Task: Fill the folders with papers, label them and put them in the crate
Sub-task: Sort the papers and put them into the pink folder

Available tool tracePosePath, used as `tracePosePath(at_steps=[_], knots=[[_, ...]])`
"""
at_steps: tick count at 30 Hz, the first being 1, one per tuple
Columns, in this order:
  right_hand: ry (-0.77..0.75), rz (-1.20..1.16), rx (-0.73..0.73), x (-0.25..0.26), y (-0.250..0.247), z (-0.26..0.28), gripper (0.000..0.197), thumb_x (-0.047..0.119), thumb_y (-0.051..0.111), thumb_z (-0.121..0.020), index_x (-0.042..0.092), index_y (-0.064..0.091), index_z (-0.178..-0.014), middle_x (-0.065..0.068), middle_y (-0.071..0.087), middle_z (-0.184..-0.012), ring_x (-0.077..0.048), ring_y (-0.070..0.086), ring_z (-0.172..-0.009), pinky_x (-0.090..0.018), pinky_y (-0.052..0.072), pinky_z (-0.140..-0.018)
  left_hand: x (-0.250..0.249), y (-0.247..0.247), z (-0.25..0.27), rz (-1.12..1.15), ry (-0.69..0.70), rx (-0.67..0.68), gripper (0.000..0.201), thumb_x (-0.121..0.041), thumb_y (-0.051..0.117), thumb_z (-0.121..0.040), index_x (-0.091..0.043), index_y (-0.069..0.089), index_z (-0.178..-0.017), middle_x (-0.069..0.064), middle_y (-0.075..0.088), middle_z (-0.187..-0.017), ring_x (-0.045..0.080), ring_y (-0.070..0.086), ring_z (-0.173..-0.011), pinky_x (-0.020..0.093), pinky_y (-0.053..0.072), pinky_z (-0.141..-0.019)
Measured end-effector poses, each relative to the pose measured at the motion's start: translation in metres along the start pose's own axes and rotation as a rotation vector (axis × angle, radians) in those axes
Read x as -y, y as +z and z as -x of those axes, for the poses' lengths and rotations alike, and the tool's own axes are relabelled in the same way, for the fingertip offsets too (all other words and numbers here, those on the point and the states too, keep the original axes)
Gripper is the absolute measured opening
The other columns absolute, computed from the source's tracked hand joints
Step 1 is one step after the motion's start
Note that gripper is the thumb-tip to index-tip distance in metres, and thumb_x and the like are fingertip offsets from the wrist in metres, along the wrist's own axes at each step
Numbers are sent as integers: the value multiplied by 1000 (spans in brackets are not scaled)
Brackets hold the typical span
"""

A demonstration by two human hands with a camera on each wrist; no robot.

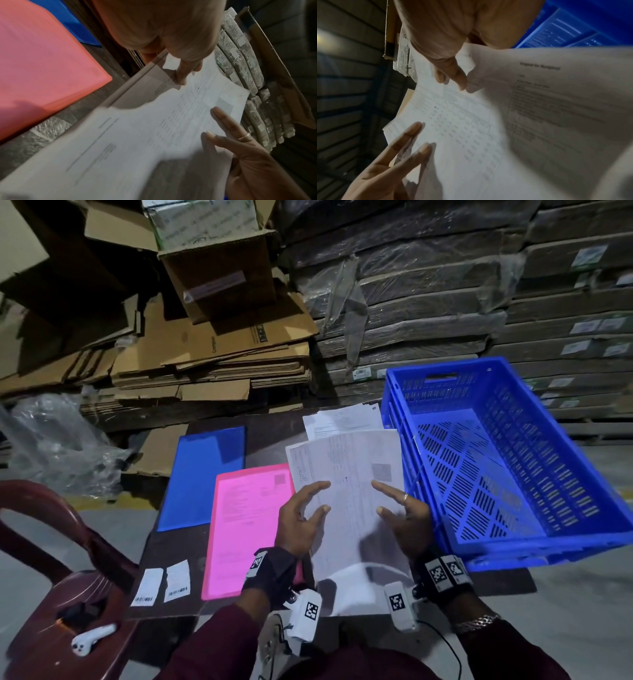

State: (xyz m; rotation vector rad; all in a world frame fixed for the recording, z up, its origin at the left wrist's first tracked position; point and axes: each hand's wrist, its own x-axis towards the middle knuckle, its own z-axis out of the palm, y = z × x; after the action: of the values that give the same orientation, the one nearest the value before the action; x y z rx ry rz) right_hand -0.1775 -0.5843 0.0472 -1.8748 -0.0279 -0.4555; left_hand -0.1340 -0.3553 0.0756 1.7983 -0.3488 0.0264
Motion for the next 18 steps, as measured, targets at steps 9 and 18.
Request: tracePosePath(at_steps=[9, 18], knots=[[96, -114, 225, 12, 6, 1, 63, 1, 74, -84, 21, 53, -140, 8, 20, -45, -10, 17, -40, -17, 22, -40, -4, -47, -7, -31, -95, 145, 48, 1, 71, -83, -20, 62, -125, -12, 62, -131, 6, 49, -130, 22, 33, -112], [146, 126, 163, 8, 14, -14, 70, -9, 66, -81, 28, 54, -139, 6, 59, -137, -33, 68, -96, -12, 50, -86, 43, -85, 1, 101, -417, 121, 74, -3, 74, -83, -26, 41, -145, 10, 64, -117, 21, 71, -92, 39, 60, -78]])
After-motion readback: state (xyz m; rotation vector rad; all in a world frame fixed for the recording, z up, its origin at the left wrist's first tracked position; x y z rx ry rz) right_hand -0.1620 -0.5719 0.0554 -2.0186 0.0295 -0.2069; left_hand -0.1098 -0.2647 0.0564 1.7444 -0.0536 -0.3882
